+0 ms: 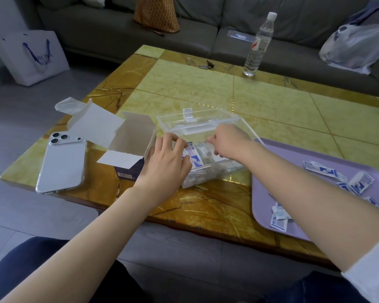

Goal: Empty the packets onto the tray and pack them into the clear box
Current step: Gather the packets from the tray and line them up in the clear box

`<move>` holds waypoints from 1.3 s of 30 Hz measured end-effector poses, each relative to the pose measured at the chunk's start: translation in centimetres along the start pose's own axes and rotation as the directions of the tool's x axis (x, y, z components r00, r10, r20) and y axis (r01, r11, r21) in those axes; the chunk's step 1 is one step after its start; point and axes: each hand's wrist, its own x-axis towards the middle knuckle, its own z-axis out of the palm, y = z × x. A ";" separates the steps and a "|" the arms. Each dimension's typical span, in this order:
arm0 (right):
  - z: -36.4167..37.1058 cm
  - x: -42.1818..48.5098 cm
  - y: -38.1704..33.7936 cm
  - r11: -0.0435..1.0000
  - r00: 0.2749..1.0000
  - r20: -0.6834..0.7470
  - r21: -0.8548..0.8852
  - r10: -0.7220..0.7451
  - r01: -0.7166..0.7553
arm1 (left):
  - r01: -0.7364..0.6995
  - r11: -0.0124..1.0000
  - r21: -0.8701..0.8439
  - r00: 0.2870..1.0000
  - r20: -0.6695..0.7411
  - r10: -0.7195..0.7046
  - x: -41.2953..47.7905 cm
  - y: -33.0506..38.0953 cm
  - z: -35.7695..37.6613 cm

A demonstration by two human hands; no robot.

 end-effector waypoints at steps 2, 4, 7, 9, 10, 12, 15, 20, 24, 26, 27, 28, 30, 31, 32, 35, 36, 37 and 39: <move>-0.2 -0.3 0.1 1.000 0.999 0.040 -0.001 0.009 -0.009 | -0.003 1.000 -0.007 1.000 0.003 0.003 0.0 0.0 0.0; -0.2 -0.6 0.1 0.999 0.994 0.111 -0.038 0.022 -0.018 | -0.005 1.000 -0.008 1.000 0.014 0.005 0.0 0.0 0.0; -0.4 -0.8 -0.4 0.994 0.977 0.209 -0.102 0.046 -0.025 | -0.005 1.000 -0.001 1.000 0.014 0.005 0.0 0.0 0.0; -0.6 -0.8 -0.8 0.987 0.970 0.237 -0.160 0.059 -0.021 | -0.004 1.000 0.001 1.000 0.010 0.004 0.0 0.0 -0.1; -0.7 -0.9 -0.9 0.983 0.968 0.243 -0.183 0.063 -0.018 | -0.004 1.000 -0.002 1.000 0.008 0.004 0.0 0.0 -0.1; -0.7 -0.9 -1.0 0.979 0.966 0.250 -0.203 0.066 -0.014 | -0.004 1.000 -0.004 1.000 0.007 0.004 0.0 0.0 -0.1; -0.8 -0.8 -0.7 0.991 0.970 0.228 -0.122 0.082 -0.055 | -0.008 1.000 0.005 1.000 0.006 0.008 0.0 0.0 -0.1; -0.6 -0.7 -0.1 0.997 0.983 0.169 0.008 0.074 -0.077 | -0.009 1.000 -0.002 1.000 0.013 0.009 0.0 0.1 0.0; 0.0 -0.6 -0.2 0.998 0.985 0.165 0.030 0.052 -0.058 | -0.010 1.000 -0.001 1.000 0.015 0.010 0.0 0.1 -0.1; 0.0 -0.5 -0.4 0.998 0.984 0.169 0.038 0.051 -0.058 | -0.010 1.000 0.003 1.000 0.018 0.010 0.0 0.1 -0.1; 0.0 -0.6 -0.4 0.998 0.984 0.170 0.034 0.052 -0.058 | -0.010 1.000 0.005 1.000 0.018 0.010 0.0 0.1 -0.1; 0.0 -0.6 -0.4 0.998 0.984 0.170 0.023 0.053 -0.058 | -0.011 1.000 0.005 1.000 0.018 0.011 0.0 0.0 -0.1; -0.2 -0.6 -0.4 0.999 0.987 0.155 -0.010 0.050 -0.049 | -0.010 1.000 0.005 1.000 0.019 0.010 0.0 0.0 -0.1; -0.2 -0.5 -0.4 0.999 0.989 0.143 -0.021 0.047 -0.044 | -0.011 1.000 0.005 1.000 0.019 0.010 0.0 0.0 -0.2; -0.1 -0.4 -0.4 0.999 0.990 0.134 -0.011 0.040 -0.039 | -0.012 1.000 0.006 1.000 0.020 0.012 -0.1 0.0 -0.2; 0.4 0.1 -0.5 0.994 0.992 0.126 0.105 0.023 -0.037 | -0.016 1.000 0.015 1.000 0.023 0.016 -0.1 0.0 -0.2; 0.6 0.2 -0.7 0.991 0.993 0.116 0.128 0.023 -0.038 | -0.016 1.000 0.016 1.000 0.023 0.015 -0.1 0.0 -0.2; 0.7 0.3 -0.7 0.990 0.995 0.103 0.139 0.018 -0.032 | -0.016 1.000 0.018 1.000 0.023 0.016 0.0 0.0 -0.2; 0.6 0.3 -0.9 0.992 0.994 0.109 0.126 0.006 -0.020 | -0.015 1.000 0.018 1.000 0.024 0.015 0.0 0.0 -0.3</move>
